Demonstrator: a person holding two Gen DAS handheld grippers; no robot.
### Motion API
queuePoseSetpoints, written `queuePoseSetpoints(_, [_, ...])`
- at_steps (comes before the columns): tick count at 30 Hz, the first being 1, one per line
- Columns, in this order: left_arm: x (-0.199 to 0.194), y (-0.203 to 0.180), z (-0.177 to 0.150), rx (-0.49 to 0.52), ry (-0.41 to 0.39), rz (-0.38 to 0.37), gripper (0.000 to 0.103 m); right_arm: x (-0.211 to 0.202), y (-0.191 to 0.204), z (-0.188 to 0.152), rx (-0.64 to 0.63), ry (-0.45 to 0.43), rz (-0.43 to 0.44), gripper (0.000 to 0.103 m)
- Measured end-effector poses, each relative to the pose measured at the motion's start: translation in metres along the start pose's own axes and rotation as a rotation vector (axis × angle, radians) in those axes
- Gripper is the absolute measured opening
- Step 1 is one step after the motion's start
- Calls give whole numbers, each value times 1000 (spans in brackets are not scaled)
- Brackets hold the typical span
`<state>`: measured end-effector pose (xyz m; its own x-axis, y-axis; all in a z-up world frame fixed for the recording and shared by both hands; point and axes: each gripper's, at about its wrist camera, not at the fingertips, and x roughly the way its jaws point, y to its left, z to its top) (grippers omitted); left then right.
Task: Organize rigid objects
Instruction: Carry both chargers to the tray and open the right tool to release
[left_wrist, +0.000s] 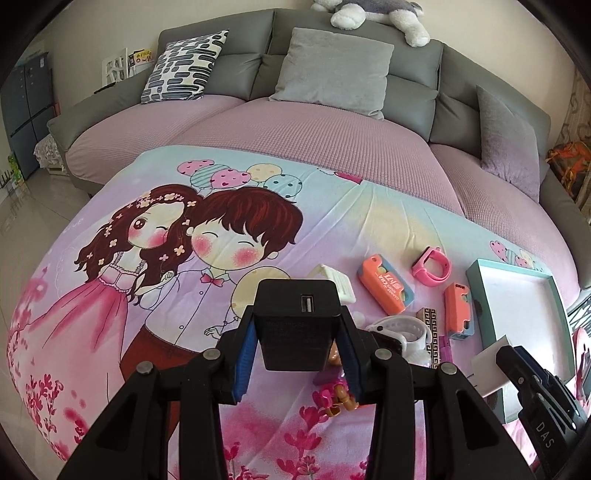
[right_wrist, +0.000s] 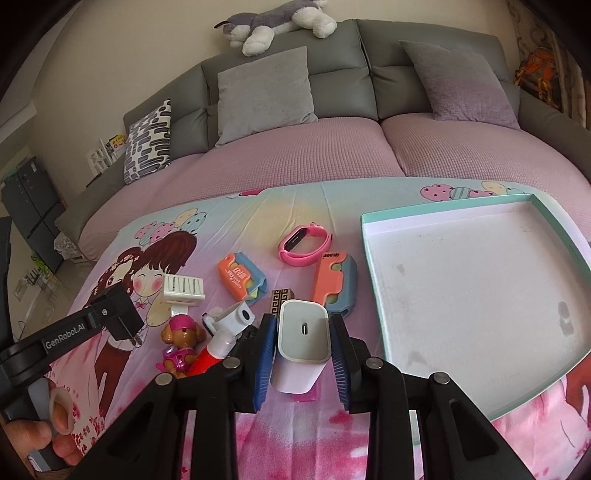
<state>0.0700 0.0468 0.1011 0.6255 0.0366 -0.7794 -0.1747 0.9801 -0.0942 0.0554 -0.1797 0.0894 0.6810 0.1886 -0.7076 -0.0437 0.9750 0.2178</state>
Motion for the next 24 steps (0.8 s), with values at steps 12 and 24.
queuePoseSetpoints(12, [-4, -109, 8, 226, 2, -161, 43, -22, -94, 13, 180, -83, -164, 31])
queuePoseSetpoints(24, [11, -228, 5, 418, 23, -261, 43, -38, -164, 9, 323, -110, -334, 31])
